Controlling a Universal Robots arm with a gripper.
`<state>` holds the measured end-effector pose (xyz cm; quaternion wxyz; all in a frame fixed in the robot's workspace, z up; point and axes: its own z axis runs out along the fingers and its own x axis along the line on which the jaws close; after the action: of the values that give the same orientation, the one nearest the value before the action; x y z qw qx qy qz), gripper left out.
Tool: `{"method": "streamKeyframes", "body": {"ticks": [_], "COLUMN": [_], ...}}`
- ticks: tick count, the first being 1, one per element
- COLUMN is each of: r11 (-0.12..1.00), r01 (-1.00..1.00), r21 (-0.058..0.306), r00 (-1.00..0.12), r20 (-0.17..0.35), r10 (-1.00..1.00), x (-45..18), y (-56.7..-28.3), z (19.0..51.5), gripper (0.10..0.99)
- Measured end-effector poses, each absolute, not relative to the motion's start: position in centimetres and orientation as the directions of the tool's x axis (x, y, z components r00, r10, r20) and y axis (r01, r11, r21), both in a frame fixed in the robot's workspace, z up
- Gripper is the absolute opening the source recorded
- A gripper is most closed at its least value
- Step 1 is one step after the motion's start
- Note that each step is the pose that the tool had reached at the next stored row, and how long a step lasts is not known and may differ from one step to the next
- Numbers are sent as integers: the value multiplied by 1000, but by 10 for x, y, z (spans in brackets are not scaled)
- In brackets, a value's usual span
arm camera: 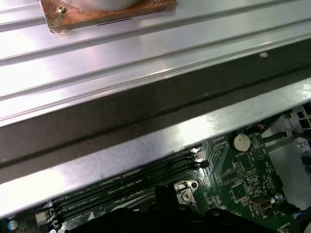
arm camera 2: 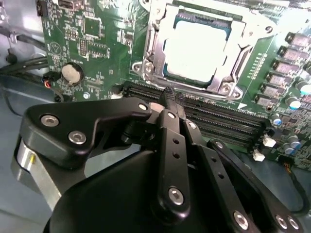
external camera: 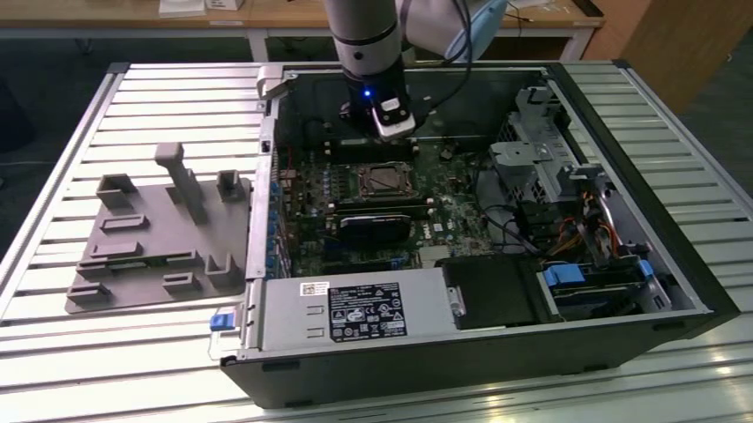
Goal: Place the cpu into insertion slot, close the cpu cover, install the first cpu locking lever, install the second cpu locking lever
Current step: 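Install the first cpu locking lever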
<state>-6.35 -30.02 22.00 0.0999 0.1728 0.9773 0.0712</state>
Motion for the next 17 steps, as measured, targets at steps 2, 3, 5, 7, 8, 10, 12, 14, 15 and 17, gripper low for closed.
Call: {"method": "streamKeyframes", "body": {"ticks": [2, 3, 5, 7, 8, 10, 12, 14, 15, 17], "r11": [930, 930, 930, 930, 931, 931, 932, 932, 932, 933], "r01": [325, 326, 328, 329, 330, 332, 334, 336, 337, 339], "r21": [172, 172, 169, 162, 159, 151, 143, 134, 130, 124], "r00": [-920, -919, -919, -919, -920, -921, -923, -925, -925, -926], "r20": [-171, -171, -172, -169, -168, -161, -151, -141, -137, -133], "r10": [354, 354, 355, 355, 355, 354, 354, 354, 354, 354], "x": [-63, -63, -63, -62, -62, -61, -60, -59, -59, -59], "y": [-302, -303, -304, -305, -305, -306, -307, -308, -308, -308], "z": [220, 220, 220, 220, 220, 220, 220, 220, 220, 219], "gripper": [102, 102, 102, 102, 102, 102, 102, 102, 102, 102]}}
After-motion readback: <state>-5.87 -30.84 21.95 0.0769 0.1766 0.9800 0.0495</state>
